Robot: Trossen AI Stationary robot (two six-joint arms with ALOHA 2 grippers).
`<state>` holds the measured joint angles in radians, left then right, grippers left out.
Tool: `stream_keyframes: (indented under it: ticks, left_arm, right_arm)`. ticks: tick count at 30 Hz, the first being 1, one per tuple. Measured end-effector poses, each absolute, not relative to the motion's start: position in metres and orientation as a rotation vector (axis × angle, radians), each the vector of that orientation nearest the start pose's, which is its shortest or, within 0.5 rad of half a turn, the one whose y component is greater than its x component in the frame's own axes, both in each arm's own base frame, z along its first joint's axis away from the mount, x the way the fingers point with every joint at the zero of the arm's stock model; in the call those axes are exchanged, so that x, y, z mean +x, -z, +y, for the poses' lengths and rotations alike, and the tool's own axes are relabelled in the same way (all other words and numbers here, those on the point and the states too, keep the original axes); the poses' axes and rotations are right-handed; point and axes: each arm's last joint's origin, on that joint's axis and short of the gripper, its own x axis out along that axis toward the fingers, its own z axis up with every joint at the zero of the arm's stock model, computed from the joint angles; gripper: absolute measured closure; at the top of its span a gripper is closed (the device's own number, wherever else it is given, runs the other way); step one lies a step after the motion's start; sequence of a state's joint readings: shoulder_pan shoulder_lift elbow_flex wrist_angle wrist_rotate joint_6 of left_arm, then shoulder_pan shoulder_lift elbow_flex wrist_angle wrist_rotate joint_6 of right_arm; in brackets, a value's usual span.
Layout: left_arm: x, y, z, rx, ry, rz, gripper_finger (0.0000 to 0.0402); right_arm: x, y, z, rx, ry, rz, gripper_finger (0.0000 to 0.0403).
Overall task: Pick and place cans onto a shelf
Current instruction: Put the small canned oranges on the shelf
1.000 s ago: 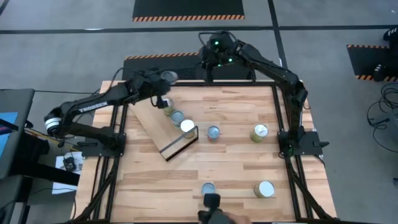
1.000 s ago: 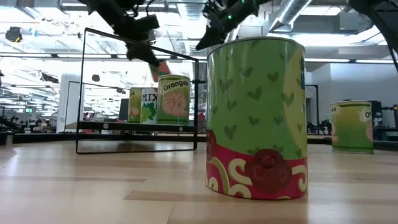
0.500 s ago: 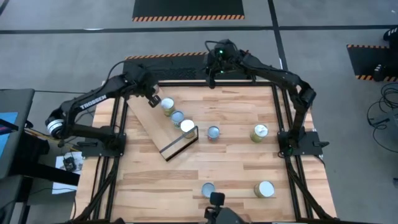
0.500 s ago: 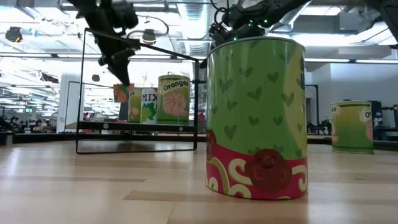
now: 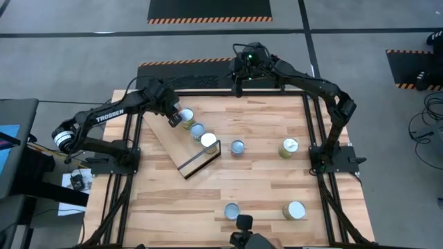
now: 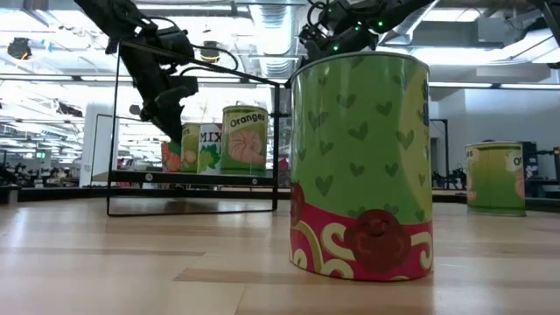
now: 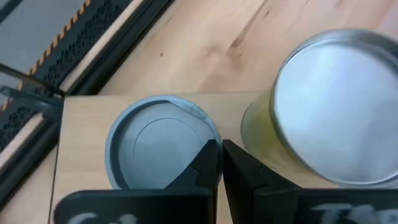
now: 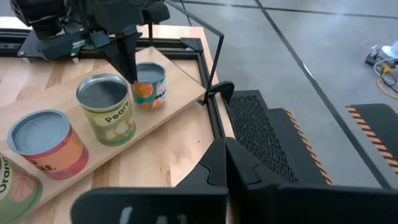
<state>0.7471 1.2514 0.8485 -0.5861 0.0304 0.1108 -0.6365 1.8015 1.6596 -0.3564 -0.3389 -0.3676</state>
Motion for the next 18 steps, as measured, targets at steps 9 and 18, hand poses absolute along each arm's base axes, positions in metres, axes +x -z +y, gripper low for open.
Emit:
stream_keyframes:
  ticks: [9,18]
  left_arm:
    - [0.1771,-0.2278,0.1600,-0.313,-0.586,0.947,0.0401]
    - [0.1776,-0.2276,0.1588,-0.357,-0.559,0.933,0.0399]
  right_arm:
    - [0.3410,-0.3398,-0.2368,-0.131,0.198,0.486,0.0398]
    - [0.3411,-0.3396,-0.2368,-0.133,0.197,0.487,0.0395]
